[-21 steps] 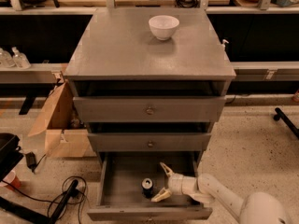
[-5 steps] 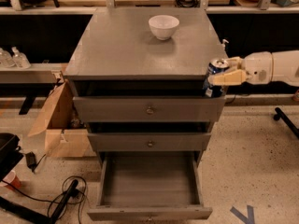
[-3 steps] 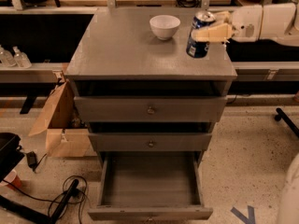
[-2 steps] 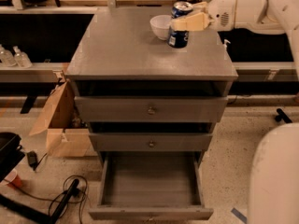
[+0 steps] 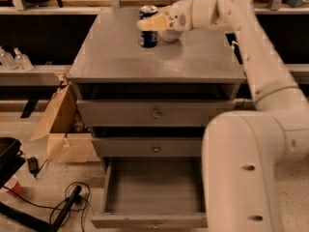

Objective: Pick pepsi can from bottom drawer and place on counter

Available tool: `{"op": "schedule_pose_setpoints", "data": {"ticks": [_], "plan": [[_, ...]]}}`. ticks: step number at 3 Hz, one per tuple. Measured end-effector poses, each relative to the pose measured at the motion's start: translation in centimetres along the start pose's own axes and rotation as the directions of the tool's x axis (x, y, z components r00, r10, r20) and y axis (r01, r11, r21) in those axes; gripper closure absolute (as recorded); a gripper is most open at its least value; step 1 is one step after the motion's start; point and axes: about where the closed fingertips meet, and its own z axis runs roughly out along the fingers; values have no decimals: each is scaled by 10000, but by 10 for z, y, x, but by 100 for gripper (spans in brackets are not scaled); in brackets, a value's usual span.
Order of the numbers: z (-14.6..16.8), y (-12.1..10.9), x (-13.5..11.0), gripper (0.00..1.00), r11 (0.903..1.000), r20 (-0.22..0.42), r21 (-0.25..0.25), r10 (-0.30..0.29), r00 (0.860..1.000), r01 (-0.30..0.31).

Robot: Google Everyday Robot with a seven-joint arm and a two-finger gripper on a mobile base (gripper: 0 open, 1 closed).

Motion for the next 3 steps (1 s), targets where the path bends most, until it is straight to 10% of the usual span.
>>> {"op": "schedule_pose_setpoints", "data": {"ticks": [3], "plan": [[146,4,36,100,9996,-272,-271,51,9996,-59]]}}
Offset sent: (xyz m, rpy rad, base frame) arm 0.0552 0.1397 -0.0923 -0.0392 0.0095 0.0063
